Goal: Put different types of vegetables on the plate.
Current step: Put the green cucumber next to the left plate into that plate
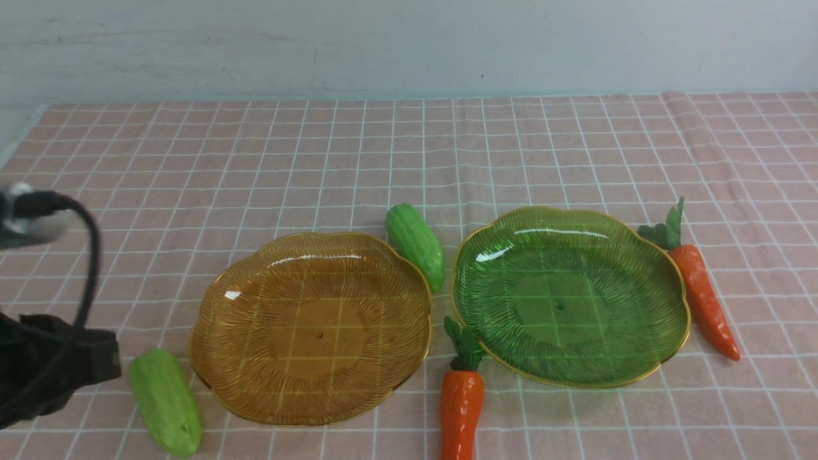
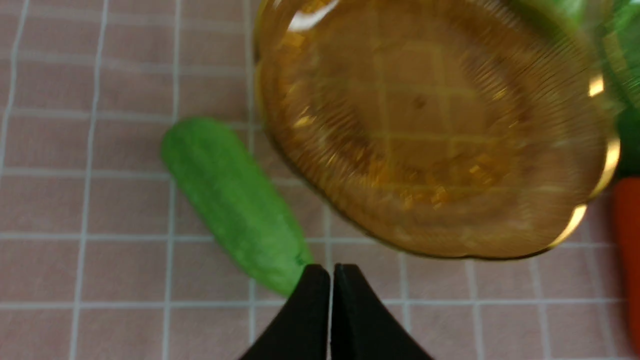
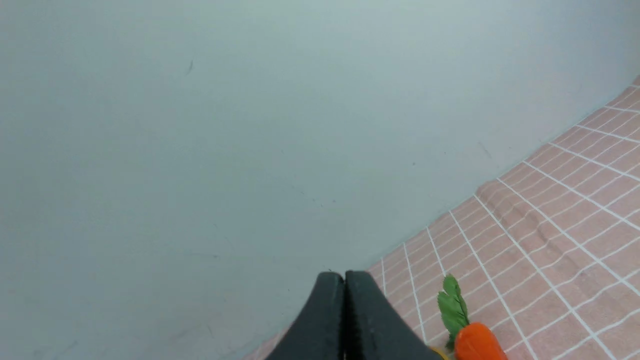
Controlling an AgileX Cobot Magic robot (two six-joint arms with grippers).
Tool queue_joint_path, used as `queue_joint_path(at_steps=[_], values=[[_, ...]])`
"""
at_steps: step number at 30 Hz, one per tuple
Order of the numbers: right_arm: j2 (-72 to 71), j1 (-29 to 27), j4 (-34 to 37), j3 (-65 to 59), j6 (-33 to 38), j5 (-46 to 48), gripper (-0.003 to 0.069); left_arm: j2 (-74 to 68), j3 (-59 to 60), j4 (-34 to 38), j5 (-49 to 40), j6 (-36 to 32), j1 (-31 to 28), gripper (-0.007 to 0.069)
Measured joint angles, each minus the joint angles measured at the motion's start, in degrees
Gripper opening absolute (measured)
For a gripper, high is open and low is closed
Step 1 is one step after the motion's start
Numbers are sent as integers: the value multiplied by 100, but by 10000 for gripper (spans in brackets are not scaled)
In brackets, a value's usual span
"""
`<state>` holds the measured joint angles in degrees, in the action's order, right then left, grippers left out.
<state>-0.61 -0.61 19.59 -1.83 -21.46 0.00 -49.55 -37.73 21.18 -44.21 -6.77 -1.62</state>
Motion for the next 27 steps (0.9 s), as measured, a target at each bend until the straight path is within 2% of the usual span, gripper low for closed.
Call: queue_joint_path(at_steps=[3,11,15,17,21,22,24,27], values=[[0,0,79,0,-7,-39,-15,-681,-11,-339,-46,194,-9,-4],[0,0,130,5,-42,-51,-15,-1845,-42,-519,198,301,-9,-1],[82,0,71,727,84,1153,-15,-2126,-53,-559,455,266,-9,50],[383,0,-27,1326,418,1827,-15,-2218,-53,-566,547,206,-9,104],[1762,0,-122,2872,1670,3725,-15,-2534,-58,-566,897,121,-9,389],[2021,0,-122,3049,1830,3968,-15,-2598,-58,-566,937,121,-9,409],[2602,0,-46,3546,2298,4678,-15,-2789,-58,-566,1085,121,-9,507],[3128,0,210,3912,2808,5243,-15,-3052,-65,-566,1239,191,-9,574]])
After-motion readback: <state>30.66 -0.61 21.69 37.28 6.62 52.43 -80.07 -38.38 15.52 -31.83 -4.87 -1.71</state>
